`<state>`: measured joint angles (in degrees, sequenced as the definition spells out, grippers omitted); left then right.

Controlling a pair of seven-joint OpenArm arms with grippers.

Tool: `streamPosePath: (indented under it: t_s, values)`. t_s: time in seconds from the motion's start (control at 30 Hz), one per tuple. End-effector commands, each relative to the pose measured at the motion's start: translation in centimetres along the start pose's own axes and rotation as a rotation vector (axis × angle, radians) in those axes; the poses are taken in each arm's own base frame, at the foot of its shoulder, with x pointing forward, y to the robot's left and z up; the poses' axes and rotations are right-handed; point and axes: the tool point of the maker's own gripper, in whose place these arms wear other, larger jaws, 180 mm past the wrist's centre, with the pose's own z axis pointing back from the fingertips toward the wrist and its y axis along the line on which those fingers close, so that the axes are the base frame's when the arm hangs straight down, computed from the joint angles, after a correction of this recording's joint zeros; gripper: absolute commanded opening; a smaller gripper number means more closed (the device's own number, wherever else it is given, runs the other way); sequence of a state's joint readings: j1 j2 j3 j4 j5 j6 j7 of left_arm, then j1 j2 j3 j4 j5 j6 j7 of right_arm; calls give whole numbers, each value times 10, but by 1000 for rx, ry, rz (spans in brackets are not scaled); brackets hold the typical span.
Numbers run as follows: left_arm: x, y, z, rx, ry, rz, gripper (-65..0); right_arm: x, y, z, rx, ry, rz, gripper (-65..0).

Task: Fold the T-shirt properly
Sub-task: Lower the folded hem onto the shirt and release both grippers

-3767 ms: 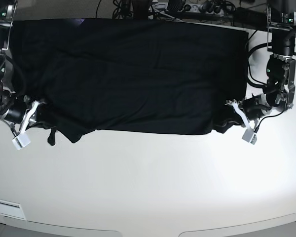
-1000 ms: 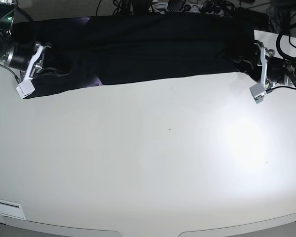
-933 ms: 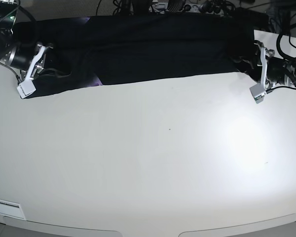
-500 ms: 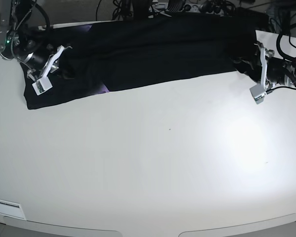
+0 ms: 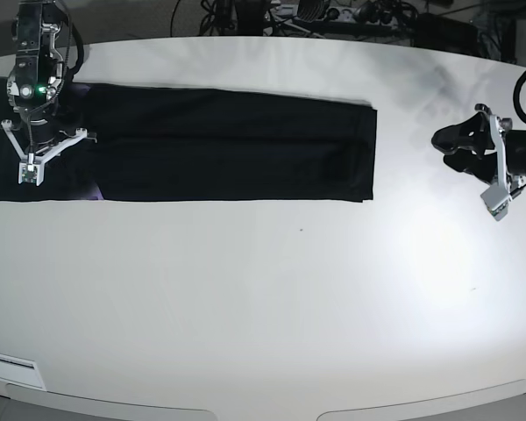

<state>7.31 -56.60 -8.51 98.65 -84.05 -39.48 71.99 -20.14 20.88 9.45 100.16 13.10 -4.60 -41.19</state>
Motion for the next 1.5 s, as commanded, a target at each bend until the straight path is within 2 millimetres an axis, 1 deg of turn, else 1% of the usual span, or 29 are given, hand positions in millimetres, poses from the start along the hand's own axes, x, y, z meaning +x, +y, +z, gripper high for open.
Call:
streamPosePath:
  t_s: [0.0,0.1,0.13,0.2,0.23,0.27,0.3,0.33,0.4,0.5,0.57,0.63,0.7,0.8,0.9,1.03,1.3,1.47]
  values:
    - [11,2,10,18,-21,-26,-355,-22,1,0,11,102,-1,-650]
    - [13,3,9,20,-35,-26,-355,-9,5,-1,22,77,6,-650]
    - [11,5,8,32,-29,-28,-355,-3,5,-1,20,66,12,-613]
    - [12,7,5,47,-47,-10,-355,5,7,0,30,49,28,-486]
    - [13,9,5,59,-61,3,-355,10,9,1,38,37,35,-432]
    - [16,12,5,74,-79,11,-355,13,11,3,49,27,46,-395]
    - [19,16,7,97,-106,17,-355,16,13,4,58,18,59,-372]
    - [22,21,9,126,-134,33,-355,19,15,6,68,7,69,-362]
    - [29,37,15,213,-199,84,-355,25,17,10,77,-13,79,-363]
    - [27,66,23,349,-282,202,-355,35,20,16,84,-43,88,-363]
    - [16,78,20,371,-321,305,-348,41,23,20,97,-62,104,-363]
    - [0,88,13,363,-357,424,-348,47,25,24,103,-83,112,-363]
    - [-14,92,2,313,-402,542,-348,52,26,27,102,-98,117,-363]
    - [-24,81,-18,171,-461,642,-348,54,24,29,92,-105,128,-363]
    - [-20,67,-30,56,-518,670,-348,54,25,29,95,-105,130,-363]
    - [-10,58,-42,-3,-561,673,-348,53,26,29,102,-105,139,-363]
    - [-6,32,-89,-87,-512,686,-348,53,28,29,113,-105,155,-363]
    - [-3,9,-115,-169,-484,701,-348,53,28,29,113,-105,155,-363]
